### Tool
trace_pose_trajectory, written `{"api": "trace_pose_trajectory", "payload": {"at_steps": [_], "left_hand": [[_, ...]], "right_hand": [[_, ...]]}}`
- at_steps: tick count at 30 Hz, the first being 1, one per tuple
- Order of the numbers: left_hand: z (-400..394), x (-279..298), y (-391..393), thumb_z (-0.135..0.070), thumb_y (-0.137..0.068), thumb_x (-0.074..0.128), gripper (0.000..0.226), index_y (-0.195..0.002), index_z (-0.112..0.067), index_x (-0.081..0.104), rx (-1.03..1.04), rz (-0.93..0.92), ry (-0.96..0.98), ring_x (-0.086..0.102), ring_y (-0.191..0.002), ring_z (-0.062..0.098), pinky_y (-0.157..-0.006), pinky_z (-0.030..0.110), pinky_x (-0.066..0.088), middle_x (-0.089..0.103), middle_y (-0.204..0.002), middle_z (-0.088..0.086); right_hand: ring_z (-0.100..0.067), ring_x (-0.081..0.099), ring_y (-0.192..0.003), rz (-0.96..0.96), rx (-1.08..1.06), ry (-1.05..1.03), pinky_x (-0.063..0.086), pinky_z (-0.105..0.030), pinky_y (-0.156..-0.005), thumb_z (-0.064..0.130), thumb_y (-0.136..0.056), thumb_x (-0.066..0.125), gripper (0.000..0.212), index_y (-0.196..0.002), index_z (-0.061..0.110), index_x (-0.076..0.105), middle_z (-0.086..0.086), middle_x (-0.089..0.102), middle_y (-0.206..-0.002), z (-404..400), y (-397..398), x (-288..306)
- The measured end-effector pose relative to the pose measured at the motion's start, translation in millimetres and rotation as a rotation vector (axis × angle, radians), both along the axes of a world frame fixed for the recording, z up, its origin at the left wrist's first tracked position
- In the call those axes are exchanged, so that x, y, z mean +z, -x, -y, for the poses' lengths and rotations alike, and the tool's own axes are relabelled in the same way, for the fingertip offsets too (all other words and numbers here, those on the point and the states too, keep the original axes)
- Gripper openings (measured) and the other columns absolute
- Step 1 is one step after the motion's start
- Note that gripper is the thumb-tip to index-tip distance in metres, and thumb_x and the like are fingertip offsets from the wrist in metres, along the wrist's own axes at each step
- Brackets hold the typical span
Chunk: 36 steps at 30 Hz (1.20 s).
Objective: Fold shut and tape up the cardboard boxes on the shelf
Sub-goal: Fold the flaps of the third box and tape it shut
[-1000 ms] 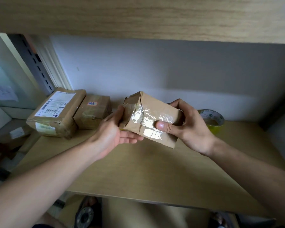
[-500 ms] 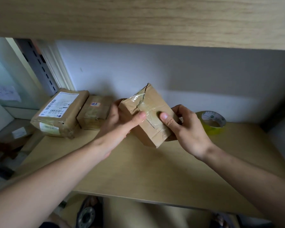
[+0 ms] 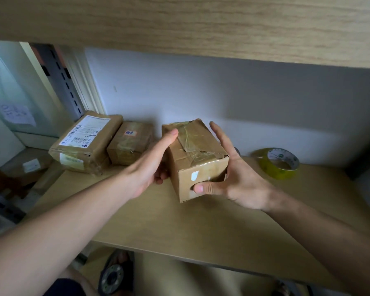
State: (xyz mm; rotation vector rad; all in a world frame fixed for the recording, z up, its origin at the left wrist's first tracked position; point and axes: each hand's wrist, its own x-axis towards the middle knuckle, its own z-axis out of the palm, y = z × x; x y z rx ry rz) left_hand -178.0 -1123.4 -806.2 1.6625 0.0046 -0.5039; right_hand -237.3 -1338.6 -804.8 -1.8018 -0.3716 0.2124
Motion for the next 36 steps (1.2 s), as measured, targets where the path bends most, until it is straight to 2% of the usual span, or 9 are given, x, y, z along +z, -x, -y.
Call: {"api": "trace_pose_trajectory", "payload": {"at_steps": [3, 6, 9, 14, 17, 23, 25, 29, 36], "left_hand": [[-4, 3, -1, -0.093, -0.067, 0.049, 0.080, -0.114, -0.032, 0.072, -0.086, 0.010, 0.020, 0.043, -0.066, 0.017, -0.063, 0.034, 0.031, 0.064, -0.086, 0.001], [-14, 2, -3, -0.102, -0.061, 0.044, 0.091, -0.126, -0.042, 0.066, -0.173, 0.065, -0.106, 0.062, -0.092, 0.015, -0.082, 0.037, 0.038, 0.074, -0.113, -0.011], [-16, -1, 0, -0.098, -0.063, 0.054, 0.096, -0.144, -0.047, 0.050, -0.244, 0.055, -0.020, 0.065, -0.123, 0.017, -0.108, 0.046, 0.043, 0.065, -0.139, -0.014], [-21, -2, 6, -0.059, -0.050, 0.097, 0.128, -0.156, -0.047, 0.025, -0.282, 0.070, 0.242, 0.061, -0.132, 0.022, -0.105, 0.055, 0.051, 0.059, -0.147, -0.004], [-29, -4, 9, -0.047, -0.048, 0.102, 0.140, -0.158, -0.047, 0.016, -0.331, 0.240, 0.128, 0.050, -0.140, 0.008, -0.112, 0.045, 0.047, 0.050, -0.154, -0.012], [-39, -7, 8, -0.018, -0.059, 0.096, 0.115, -0.151, -0.045, 0.033, -0.191, 0.400, -0.006, 0.051, -0.133, -0.007, -0.111, 0.025, 0.043, 0.056, -0.141, -0.030], [-46, -8, 6, -0.015, -0.061, 0.097, 0.110, -0.147, -0.047, 0.037, -0.161, 0.435, -0.023, 0.053, -0.130, -0.008, -0.111, 0.021, 0.044, 0.059, -0.135, -0.034], [-59, -7, 3, -0.021, -0.061, 0.099, 0.109, -0.151, -0.043, 0.041, -0.108, 0.493, -0.040, 0.055, -0.129, -0.005, -0.108, 0.017, 0.044, 0.059, -0.137, -0.032], [-82, -9, 13, -0.036, -0.066, 0.092, 0.110, -0.151, -0.060, 0.028, -0.077, 0.634, -0.218, 0.019, -0.141, -0.024, -0.106, -0.001, 0.020, 0.028, -0.153, -0.045]], "right_hand": [[-0.012, 0.062, -0.127, 0.041, -0.024, 0.001, 0.052, -0.035, -0.106, 0.001, -0.079, 0.085, 0.122, -0.159, 0.048, 0.006, 0.014, 0.058, -0.144, 0, 0, 0], [-0.023, 0.069, -0.113, -0.019, -0.071, -0.010, 0.063, -0.055, -0.077, 0.011, -0.081, 0.086, 0.107, -0.151, 0.058, 0.019, 0.021, 0.061, -0.135, -2, 3, 4], [-0.019, 0.069, -0.113, -0.072, -0.121, -0.042, 0.064, -0.050, -0.071, 0.016, -0.081, 0.085, 0.100, -0.146, 0.059, 0.023, 0.028, 0.062, -0.128, -6, 3, 2], [-0.018, 0.072, -0.101, -0.048, -0.170, -0.096, 0.063, -0.055, -0.068, 0.008, -0.081, 0.084, 0.098, -0.147, 0.050, 0.025, 0.025, 0.064, -0.122, -13, 4, -3], [-0.022, 0.073, -0.103, -0.027, -0.171, -0.077, 0.063, -0.057, -0.070, 0.013, -0.081, 0.084, 0.097, -0.148, 0.047, 0.023, 0.022, 0.064, -0.124, -19, 6, -2], [-0.013, 0.074, -0.096, 0.007, -0.237, 0.021, 0.064, -0.036, -0.076, 0.018, -0.071, 0.095, 0.098, -0.143, 0.039, 0.032, 0.006, 0.065, -0.118, -28, -4, -4], [-0.018, 0.073, -0.104, -0.008, -0.262, 0.045, 0.061, -0.047, -0.088, 0.035, -0.062, 0.096, 0.101, -0.140, 0.044, 0.032, 0.006, 0.069, -0.119, -34, -10, -8], [-0.017, 0.068, -0.114, -0.003, -0.257, 0.049, 0.058, -0.053, -0.095, 0.046, -0.065, 0.089, 0.107, -0.149, 0.047, 0.022, 0.014, 0.064, -0.129, -53, -15, -11], [-0.012, 0.058, -0.127, -0.019, -0.158, 0.090, 0.050, -0.049, -0.108, 0.018, -0.094, 0.072, 0.114, -0.160, 0.035, -0.019, 0.011, 0.049, -0.153, -82, -4, -12]]}}
